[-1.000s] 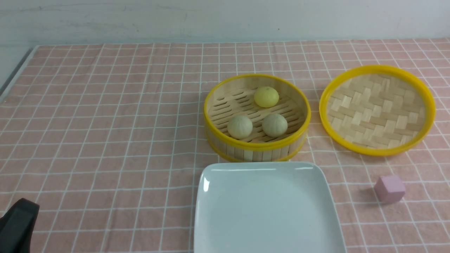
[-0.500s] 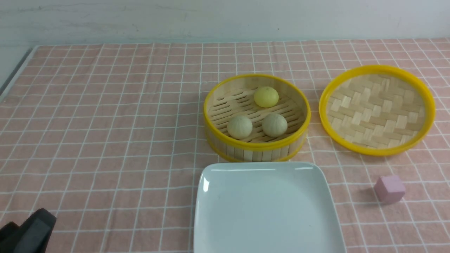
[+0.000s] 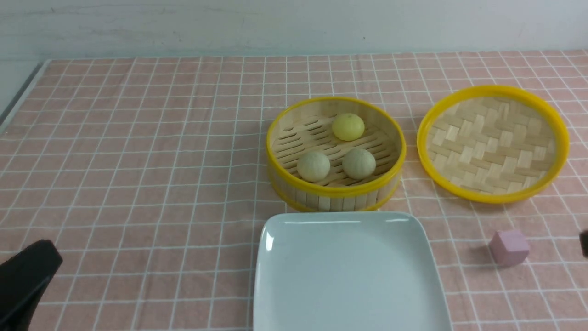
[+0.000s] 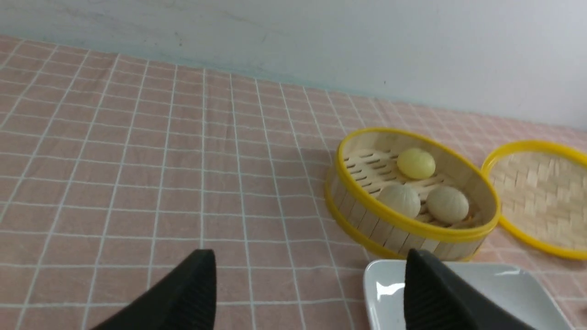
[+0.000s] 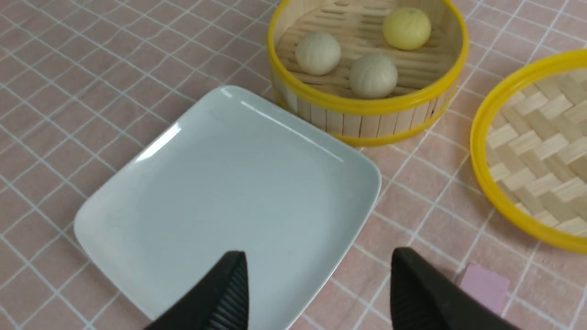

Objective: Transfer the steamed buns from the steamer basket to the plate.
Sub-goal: Use the right arm to grab the steamed stuffed bun that is closest to it

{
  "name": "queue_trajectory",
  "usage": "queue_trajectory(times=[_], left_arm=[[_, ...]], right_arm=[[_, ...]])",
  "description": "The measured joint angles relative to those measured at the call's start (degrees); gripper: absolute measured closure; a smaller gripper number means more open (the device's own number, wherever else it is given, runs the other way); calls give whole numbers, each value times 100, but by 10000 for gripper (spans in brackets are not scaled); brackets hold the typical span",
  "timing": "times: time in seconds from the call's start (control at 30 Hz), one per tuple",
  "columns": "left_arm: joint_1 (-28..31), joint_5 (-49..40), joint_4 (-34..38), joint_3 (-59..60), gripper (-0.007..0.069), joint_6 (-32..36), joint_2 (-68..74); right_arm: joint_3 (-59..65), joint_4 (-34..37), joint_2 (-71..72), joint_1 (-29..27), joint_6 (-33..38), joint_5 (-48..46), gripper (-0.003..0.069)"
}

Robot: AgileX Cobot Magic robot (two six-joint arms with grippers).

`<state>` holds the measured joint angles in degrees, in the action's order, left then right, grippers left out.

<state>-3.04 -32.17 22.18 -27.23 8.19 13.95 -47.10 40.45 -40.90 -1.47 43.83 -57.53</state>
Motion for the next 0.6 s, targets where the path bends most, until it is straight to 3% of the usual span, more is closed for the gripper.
queue_trajectory(times=[0.17,0.43,0.6], left_arm=[[0,0,49,-546,81,742,1174],[0,196,268,-727,81,1253,2169],[0,478,932,-727,81,2124,2493]], right_arm=[[-1136,-29,-1469,0,149,-129,237],[-2992,-44,-3731,0,461,-556,237],[-4386,-528,-5491,342,506,-793,237]])
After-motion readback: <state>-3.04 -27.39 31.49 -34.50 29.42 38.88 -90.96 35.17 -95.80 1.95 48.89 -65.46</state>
